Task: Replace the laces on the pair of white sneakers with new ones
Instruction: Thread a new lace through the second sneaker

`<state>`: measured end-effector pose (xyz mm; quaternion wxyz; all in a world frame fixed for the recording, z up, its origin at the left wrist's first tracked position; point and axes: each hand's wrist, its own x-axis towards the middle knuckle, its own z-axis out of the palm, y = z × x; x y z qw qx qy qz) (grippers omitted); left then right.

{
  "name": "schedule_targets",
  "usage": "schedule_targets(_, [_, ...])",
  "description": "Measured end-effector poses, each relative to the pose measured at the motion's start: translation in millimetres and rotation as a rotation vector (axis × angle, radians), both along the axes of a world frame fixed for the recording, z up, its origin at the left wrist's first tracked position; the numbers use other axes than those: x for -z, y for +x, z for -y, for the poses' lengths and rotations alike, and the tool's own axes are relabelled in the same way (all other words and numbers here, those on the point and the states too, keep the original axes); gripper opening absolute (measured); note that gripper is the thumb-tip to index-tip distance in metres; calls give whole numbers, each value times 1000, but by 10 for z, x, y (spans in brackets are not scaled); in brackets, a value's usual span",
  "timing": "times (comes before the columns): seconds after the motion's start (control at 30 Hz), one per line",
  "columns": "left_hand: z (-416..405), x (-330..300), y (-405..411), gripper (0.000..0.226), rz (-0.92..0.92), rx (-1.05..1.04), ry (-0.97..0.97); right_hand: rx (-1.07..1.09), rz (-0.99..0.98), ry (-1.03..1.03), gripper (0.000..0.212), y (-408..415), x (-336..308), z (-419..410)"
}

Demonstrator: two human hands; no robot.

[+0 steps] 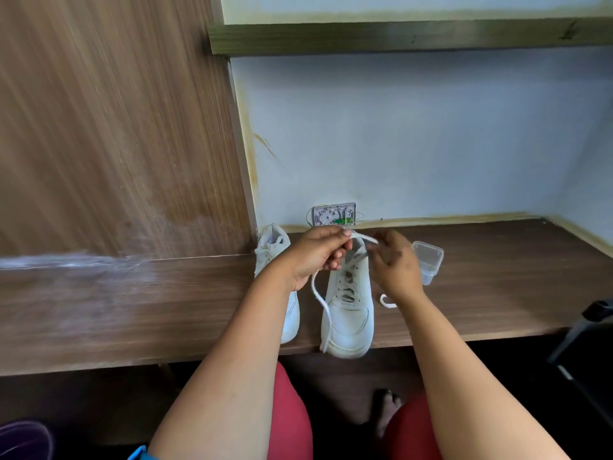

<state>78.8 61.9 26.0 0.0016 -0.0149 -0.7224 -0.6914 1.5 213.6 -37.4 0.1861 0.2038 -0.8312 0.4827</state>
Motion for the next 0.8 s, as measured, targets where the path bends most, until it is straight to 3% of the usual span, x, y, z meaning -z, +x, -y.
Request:
schedule_targets(0.1, [-119, 41, 15, 32, -2, -33, -57, -156, -239, 76, 15, 204, -132, 54])
schedule_targets(0.17, [-128, 21, 26, 31, 7, -69, -22, -86, -231, 103, 19, 240, -152, 52])
schedule_targets(0.2, [-109, 5, 32, 30, 9, -80, 3, -8, -131, 93, 19, 194, -130, 13])
schedule_targets(0.33, [39, -29, 59, 29, 33, -73, 54, 327, 592, 110, 23, -111, 59, -369])
schedule_targets(0.4, [89, -12, 61, 30, 64, -63, 29, 354, 699, 173, 26, -171, 129, -496])
schedule_targets(0.47, [96, 37, 45, 31, 84, -88, -28, 226, 583, 234, 39, -81, 110, -429])
schedule_targets(0.53, [60, 117, 9, 33, 96, -125, -159, -65, 340, 256, 64, 64, 25, -263])
schedule_targets(0.57, [31, 161, -13, 34, 97, -134, -226, -198, 239, 261, 67, 121, 17, -169])
schedule_targets(0.63, [-36, 229, -48, 35, 89, -140, -297, -362, 174, 232, 44, 254, -34, -10])
schedule_targets(0.7, [-85, 246, -63, 34, 70, -148, -281, -348, 99, 201, 6, 278, -45, 42])
schedule_targets(0.8, [-67, 216, -69, 32, 56, -163, -288, -98, 169, 243, 21, 157, -57, -88])
